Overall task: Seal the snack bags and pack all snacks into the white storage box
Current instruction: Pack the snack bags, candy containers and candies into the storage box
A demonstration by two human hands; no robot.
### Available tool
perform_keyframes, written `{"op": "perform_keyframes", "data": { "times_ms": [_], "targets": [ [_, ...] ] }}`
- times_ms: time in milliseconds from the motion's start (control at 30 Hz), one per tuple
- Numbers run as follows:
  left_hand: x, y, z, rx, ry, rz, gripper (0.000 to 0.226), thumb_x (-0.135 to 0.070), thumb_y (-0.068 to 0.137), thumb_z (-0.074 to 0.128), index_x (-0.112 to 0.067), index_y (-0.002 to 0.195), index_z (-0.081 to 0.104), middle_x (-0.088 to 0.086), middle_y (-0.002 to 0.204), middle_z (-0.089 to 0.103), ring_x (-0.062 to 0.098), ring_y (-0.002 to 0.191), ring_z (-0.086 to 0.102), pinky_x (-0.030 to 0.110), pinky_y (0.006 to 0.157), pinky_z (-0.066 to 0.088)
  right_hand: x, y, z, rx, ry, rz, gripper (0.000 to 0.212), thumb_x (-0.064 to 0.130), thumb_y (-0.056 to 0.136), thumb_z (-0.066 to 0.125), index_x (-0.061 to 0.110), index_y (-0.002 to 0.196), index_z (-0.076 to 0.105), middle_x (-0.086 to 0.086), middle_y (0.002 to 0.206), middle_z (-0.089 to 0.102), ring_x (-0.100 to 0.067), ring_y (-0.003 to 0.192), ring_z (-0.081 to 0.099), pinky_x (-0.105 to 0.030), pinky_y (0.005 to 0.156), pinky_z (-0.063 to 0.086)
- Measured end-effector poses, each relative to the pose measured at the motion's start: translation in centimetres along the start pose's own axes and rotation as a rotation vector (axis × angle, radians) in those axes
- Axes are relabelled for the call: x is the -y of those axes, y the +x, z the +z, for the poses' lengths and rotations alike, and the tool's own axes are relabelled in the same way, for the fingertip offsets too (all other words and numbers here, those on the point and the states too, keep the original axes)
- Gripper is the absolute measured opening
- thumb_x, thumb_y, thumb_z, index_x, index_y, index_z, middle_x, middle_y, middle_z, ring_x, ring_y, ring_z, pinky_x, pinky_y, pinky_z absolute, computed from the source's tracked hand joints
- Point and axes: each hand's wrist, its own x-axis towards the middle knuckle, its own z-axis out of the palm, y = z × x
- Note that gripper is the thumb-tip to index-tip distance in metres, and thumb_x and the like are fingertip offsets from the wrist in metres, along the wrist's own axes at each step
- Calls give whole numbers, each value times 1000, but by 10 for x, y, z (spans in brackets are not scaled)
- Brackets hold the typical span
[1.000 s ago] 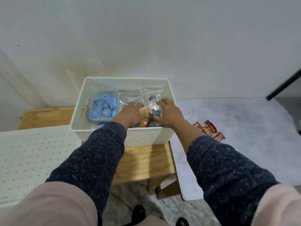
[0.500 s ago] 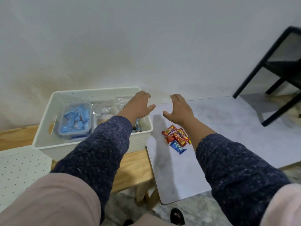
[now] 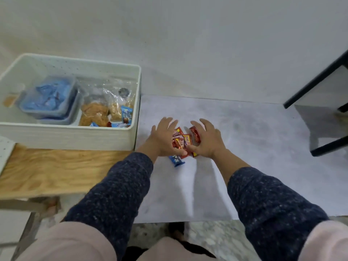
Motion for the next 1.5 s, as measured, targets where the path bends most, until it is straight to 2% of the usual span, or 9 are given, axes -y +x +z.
{"op": "perform_keyframes", "data": {
  "times_ms": [267, 500, 600, 700, 833, 1000, 1133, 1267, 1500],
  "targets": [
    [0, 9, 70, 88, -38, -119, 124, -73, 61, 67, -31, 150, -9, 6, 158, -21, 35, 144, -22, 64, 111, -1, -45, 22, 47, 54, -52, -222, 89, 70, 67, 63, 41, 144, 27, -7, 157, 11, -32, 146, 7, -57, 113, 17],
    [12, 22, 81, -82, 40, -6, 88, -79, 63, 42, -30, 136, 46, 8, 150, 29, 41, 142, 15, 60, 110, 17, -65, 34, 74, -77, -26, -336, 71, 69, 72, 52, 28, 130, 53, -12, 142, 42, -35, 132, 40, -55, 99, 38],
    [22, 23, 89, -311, 45, 79, 60, -60, 72, 57, -17, 112, 64, 17, 122, 54, 41, 115, 49, 49, 96, 39, -68, 32, 85, -290, 13, -333, 50, 54, 78, 59, 19, 113, 62, -17, 118, 57, -36, 109, 55, -45, 83, 45],
    [22, 20, 96, -486, 59, 81, 44, -43, 74, 62, -9, 103, 67, 21, 100, 59, 38, 86, 56, 39, 75, 48, -67, 30, 88, -432, -26, -351, 29, 39, 79, 65, 21, 99, 54, -16, 96, 61, -36, 83, 58, -36, 62, 47],
    [11, 12, 95, -427, 117, -7, 39, -42, 75, 53, -10, 92, 68, 20, 88, 60, 35, 67, 57, 33, 52, 47, -65, 27, 89, -449, -80, -355, 22, 32, 82, 59, 19, 92, 44, -14, 80, 59, -31, 61, 53, -25, 42, 41],
    [1, 10, 77, -321, 46, -110, 45, -48, 76, 43, -16, 96, 68, 16, 85, 58, 33, 56, 57, 28, 51, 41, -55, 27, 76, -291, -87, -277, 26, 31, 86, 54, 7, 92, 62, -15, 80, 63, -35, 50, 56, -29, 46, 45],
    [-9, 7, 52, -350, -11, -153, 42, -47, 77, 41, -19, 92, 67, 14, 80, 57, 33, 49, 54, 27, 51, 41, -47, 28, 54, -109, -100, -76, 35, 34, 98, 42, 6, 116, 53, -16, 107, 60, -40, 81, 61, -33, 64, 37],
    [-17, 7, 7, -441, 14, -115, 39, -47, 76, 45, -19, 92, 68, 12, 78, 58, 31, 50, 56, 29, 50, 48, -25, 34, 17, -296, -37, -135, 30, 28, 93, 51, 0, 101, 59, -20, 89, 62, -43, 65, 59, -33, 57, 31],
    [-3, -4, -93, -688, 34, -147, 40, -47, 79, 47, -21, 102, 66, 12, 92, 61, 31, 65, 61, 30, 60, 48, 51, 67, -72, -439, -34, -207, 29, 28, 95, 46, 4, 106, 57, -19, 95, 63, -42, 74, 60, -32, 60, 32]
  ]
}}
